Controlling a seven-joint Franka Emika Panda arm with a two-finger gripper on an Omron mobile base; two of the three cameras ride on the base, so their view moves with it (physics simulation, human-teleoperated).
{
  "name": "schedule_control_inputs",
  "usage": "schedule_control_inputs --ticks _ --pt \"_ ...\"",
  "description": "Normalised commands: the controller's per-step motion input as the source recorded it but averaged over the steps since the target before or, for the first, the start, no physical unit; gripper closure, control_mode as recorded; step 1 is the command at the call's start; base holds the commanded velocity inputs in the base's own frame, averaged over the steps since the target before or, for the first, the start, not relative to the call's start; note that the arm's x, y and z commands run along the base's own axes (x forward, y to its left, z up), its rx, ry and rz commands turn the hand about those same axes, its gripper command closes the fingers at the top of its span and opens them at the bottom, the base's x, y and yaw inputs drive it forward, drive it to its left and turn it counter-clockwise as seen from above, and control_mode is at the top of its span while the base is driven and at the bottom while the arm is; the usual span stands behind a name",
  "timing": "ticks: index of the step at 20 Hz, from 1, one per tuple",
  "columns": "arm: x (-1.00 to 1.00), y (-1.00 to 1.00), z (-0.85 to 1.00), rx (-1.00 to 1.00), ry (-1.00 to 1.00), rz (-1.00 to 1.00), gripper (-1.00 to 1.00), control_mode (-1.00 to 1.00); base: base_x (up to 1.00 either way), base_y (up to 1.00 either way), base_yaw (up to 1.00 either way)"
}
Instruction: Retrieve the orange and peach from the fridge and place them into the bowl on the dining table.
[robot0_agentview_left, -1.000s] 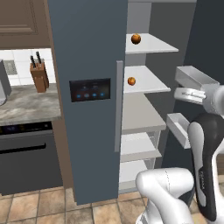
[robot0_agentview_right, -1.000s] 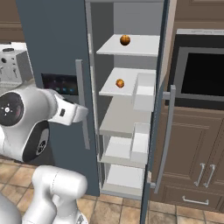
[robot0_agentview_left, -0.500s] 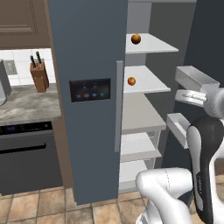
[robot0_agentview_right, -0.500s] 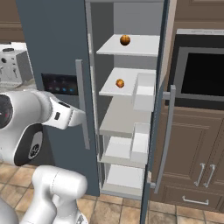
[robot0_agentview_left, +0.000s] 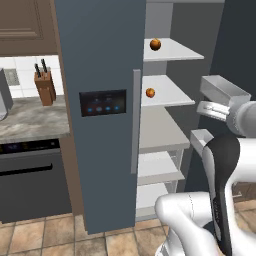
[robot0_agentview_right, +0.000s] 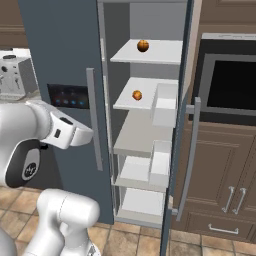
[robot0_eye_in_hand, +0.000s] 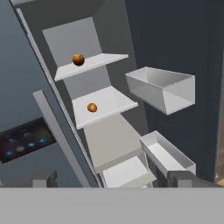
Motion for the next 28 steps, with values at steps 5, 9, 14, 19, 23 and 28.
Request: schedule_control_inputs --ticks 5,9,14,19,23,28 --pt "-0.12 -0.33 0.0 0.03 0.0 -0.03 -1.0 -1.0 0.0 0.0 0.0" --pt "-0.12 -0.34 0.0 0.02 0.0 0.0 -1.0 -1.0 0.0 0.0 0.0" --pt "0.0 -0.02 0.0 0.0 0.0 0.0 -1.0 -1.0 0.0 0.0 0.0" --pt "0.0 0.13 0.0 0.0 0.01 0.0 -1.0 -1.0 0.0 0.0 0.0" --pt "0.0 0.08 0.0 0.0 0.01 0.0 -1.0 -1.0 0.0 0.0 0.0" --pt "0.0 0.22 0.0 -0.01 0.0 0.0 -1.0 -1.0 0.0 0.0 0.0"
